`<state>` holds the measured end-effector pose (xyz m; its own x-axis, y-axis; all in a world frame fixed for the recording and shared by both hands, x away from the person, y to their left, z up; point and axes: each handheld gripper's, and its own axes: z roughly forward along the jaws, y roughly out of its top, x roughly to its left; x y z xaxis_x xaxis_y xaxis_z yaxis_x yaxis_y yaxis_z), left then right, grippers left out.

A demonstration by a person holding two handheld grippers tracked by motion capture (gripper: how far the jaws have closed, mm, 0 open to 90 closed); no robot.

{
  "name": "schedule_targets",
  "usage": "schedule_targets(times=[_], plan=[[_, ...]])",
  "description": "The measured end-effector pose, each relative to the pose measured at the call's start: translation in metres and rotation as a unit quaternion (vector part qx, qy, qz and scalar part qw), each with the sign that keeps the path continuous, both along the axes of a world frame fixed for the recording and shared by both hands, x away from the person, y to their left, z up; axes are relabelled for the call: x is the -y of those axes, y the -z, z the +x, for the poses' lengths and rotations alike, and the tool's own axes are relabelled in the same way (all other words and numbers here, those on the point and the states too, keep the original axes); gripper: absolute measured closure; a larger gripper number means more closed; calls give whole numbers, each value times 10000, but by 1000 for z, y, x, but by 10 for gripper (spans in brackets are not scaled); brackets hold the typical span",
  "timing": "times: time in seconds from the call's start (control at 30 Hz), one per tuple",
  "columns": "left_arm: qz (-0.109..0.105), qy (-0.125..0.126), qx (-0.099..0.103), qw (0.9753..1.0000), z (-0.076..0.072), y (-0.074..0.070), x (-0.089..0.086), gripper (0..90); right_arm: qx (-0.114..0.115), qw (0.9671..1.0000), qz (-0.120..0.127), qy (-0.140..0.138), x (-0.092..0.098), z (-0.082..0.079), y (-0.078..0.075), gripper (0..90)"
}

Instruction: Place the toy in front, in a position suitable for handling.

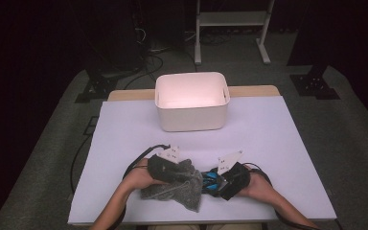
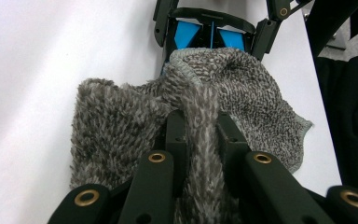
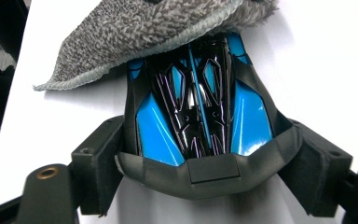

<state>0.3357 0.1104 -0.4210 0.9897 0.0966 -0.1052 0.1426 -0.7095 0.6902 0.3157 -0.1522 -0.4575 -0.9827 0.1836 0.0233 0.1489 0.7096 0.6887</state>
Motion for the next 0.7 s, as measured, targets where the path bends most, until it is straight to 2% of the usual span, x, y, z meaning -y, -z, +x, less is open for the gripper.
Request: schedule_targets(times=[0.13,0.23,0.27,0.33,0.5,0.6,0.7], plan=[[-2,44,-10,10000,0,0,4,785,-140,9998,-120,63,4,-1,-5,199],[61,62,31,10000,0,-1,5,785,-158,9998,-116,48,7,0,-8,201],[76,57,37,9999,0,-1,5,785,-158,9998,-93,37,8,1,-10,202],[86,56,35,9999,-1,-1,5,784,-265,9995,156,66,11,3,-17,201],[104,82,19,9999,0,-1,6,784,-447,9981,396,155,11,10,-25,202],[112,68,35,9999,-1,-1,6,784,-503,9977,409,193,9,15,-24,205],[116,73,41,9999,-1,-2,6,784,-657,9967,377,276,4,22,-20,210]])
